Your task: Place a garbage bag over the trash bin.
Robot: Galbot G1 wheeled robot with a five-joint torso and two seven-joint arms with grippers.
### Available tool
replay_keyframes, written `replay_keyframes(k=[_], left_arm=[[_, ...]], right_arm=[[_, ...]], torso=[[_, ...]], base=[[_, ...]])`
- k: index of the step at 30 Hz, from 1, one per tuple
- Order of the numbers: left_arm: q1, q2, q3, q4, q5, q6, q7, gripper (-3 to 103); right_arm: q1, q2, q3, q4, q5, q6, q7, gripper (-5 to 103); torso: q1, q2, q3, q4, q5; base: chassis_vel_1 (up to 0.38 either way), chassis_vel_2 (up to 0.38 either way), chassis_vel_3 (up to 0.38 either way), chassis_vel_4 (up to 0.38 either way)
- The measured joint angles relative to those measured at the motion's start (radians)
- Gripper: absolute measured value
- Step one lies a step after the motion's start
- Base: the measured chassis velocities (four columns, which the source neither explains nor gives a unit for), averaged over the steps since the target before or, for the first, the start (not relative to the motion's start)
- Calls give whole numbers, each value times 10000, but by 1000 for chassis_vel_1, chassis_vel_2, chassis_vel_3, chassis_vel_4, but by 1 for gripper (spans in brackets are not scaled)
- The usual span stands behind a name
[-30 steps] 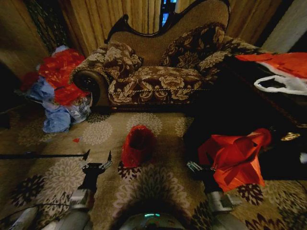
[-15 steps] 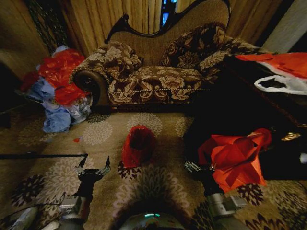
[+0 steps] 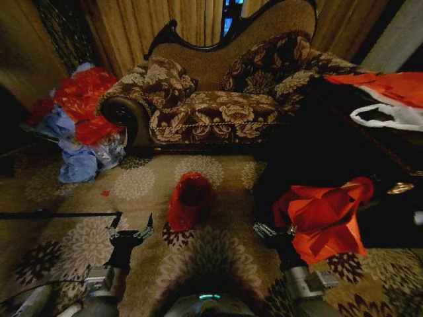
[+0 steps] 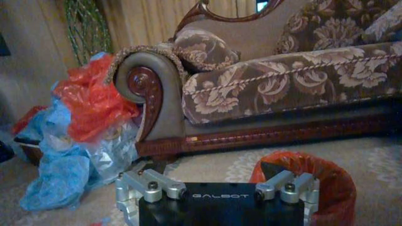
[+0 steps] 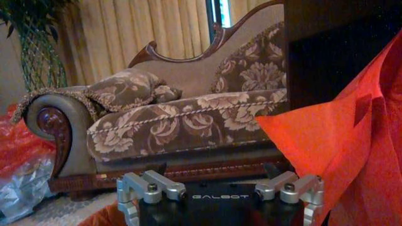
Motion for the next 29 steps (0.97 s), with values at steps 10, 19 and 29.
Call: replay_keyframes(k=[10,19,29], left_arm=[[-10,4,8,13,0,1,-8,100],[-11,5,12,18,0,0,-8,100],[-10,6,13,24,3,-3,-9,100]], right_arm=[[6,-5,-4,-21,1,0,10,100],[11,-7,-5,-28,4,0,14,100],[15,-7,-5,-35,8,2,16,100]], torso=[[0,0,0,0,0],[0,0,0,0,0],[0,0,0,0,0]], base=[[0,0,0,0],[0,0,0,0],[0,0,0,0]])
